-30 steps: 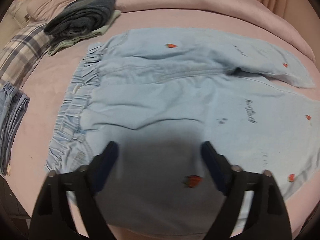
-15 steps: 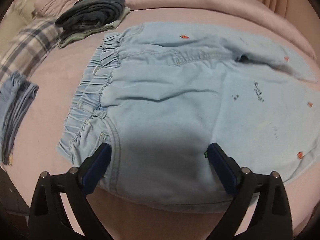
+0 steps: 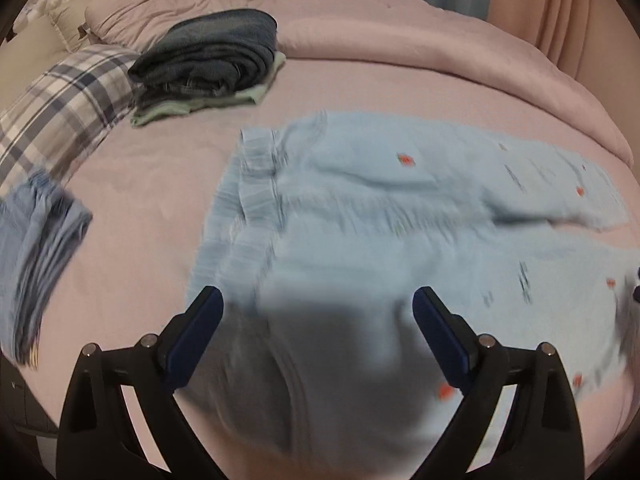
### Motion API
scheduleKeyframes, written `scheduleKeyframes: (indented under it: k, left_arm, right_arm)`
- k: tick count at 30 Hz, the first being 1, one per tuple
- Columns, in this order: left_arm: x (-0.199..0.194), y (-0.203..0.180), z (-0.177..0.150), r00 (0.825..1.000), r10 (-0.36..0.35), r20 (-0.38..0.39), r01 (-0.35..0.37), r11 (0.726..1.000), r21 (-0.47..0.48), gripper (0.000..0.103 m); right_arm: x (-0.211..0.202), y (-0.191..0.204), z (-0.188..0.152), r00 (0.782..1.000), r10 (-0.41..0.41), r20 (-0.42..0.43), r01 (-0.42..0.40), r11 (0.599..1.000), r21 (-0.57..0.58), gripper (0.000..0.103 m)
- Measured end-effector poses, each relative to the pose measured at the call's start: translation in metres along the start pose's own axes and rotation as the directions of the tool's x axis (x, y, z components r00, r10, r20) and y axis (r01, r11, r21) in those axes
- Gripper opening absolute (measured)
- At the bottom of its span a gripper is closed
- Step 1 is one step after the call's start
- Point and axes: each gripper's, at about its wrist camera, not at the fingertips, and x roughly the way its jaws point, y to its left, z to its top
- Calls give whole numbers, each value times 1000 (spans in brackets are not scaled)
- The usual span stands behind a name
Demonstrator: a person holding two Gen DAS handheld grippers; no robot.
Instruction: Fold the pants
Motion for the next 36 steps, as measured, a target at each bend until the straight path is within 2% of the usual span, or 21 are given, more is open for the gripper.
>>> scheduleKeyframes:
  k: [3,6,9,13,15,17,19,20,21,22,24,26,27,28,29,30,31,34,36]
  left_arm:
    - [12,10,31,1000,6,29,-7,1000,26,96]
    - [27,12,67,997,48,56,-55,991,126,97]
    - [49,17,95,998,43,41,-51,978,201,97]
    - [86,35,130,995,-71,-70,83,980,182,96]
    - [99,39,141,990,-99,-103,115,979,167,96]
    - [112,42,148,971,-180,-158,205,964,166,96]
    - [121,38,150,959,-195,-208,237,951,199,96]
    - [127,36,150,947,-213,-243,268,937,225,96]
    - [130,35,150,942,-213,-259,276,930,243,95]
    - [134,35,150,936,-215,-281,289,922,259,94]
    - [144,37,149,911,-228,-343,324,912,254,89]
    - [152,40,146,893,-228,-389,338,910,242,82]
    - [150,40,147,893,-235,-385,346,904,250,80]
    - [146,40,147,892,-250,-376,361,895,261,65]
    - [143,41,148,890,-267,-370,374,891,258,51]
    - [139,43,149,888,-284,-362,386,889,248,44]
    - [134,43,149,895,-279,-348,378,889,258,21]
    - [122,43,147,917,-253,-308,344,893,291,16]
    - [113,41,147,934,-241,-264,319,896,308,15]
  right_arm:
    - [29,18,41,998,70,10,-69,996,-61,55]
    - [52,28,77,996,87,11,-85,989,-121,55]
    - [87,32,129,996,90,4,-88,980,-180,55]
    - [127,28,175,997,58,-53,-68,976,-206,55]
    - [148,29,196,993,85,-83,-101,970,-221,55]
    - [159,28,205,989,100,-108,-124,960,-251,55]
    - [173,30,211,982,109,-153,-150,943,-297,55]
    - [180,30,212,975,120,-187,-173,937,-303,55]
    - [188,30,212,957,157,-243,-228,925,-303,55]
    - [191,30,210,950,163,-267,-246,917,-314,55]
    - [199,33,208,930,181,-320,-288,900,-328,55]
    - [199,34,209,926,186,-329,-301,890,-342,55]
    - [199,36,208,923,184,-339,-306,885,-352,48]
    - [197,40,206,922,172,-346,-306,873,-380,32]
    - [195,46,204,921,167,-352,-311,859,-406,22]
    - [191,51,201,922,160,-353,-311,848,-429,8]
    - [188,60,197,931,123,-344,-287,828,-482,6]
    - [178,72,196,950,67,-304,-232,804,-547,4]
    - [171,70,205,971,52,-233,-174,823,-541,3]
